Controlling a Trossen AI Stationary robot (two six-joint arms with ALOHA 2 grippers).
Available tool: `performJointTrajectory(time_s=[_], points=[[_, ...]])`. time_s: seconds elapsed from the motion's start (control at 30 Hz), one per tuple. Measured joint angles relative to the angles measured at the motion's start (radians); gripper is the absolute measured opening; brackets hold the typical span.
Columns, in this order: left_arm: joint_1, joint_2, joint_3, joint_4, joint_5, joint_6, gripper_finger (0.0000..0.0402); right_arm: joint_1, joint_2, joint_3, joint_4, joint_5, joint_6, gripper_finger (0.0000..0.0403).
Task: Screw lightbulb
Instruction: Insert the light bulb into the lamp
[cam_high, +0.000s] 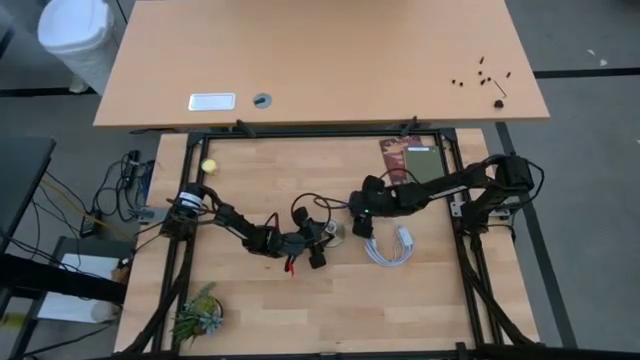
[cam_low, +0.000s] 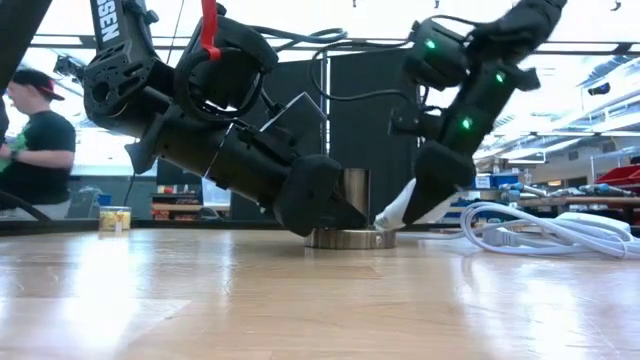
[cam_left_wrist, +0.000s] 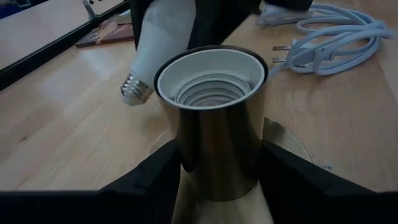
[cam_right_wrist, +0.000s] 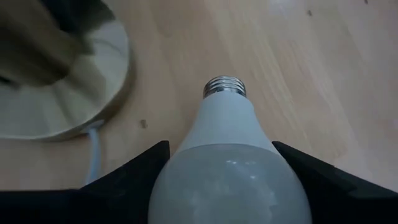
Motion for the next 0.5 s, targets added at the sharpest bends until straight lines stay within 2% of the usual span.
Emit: performJointTrajectory(time_s=[0.3, 0.5], points=[[-0.001, -0.003, 0.002, -0.039, 0.034, -0.004, 0.0208, 0.020, -0.020, 0.229, -0.351, -0.186, 0.003, 0.0278], [-0.002, -0.002, 0.000, -0.015, 0.051, -0.003, 0.0208, 0.020, -0.023, 0.413, -0.589, -0.197, 0.031, 0.0279]])
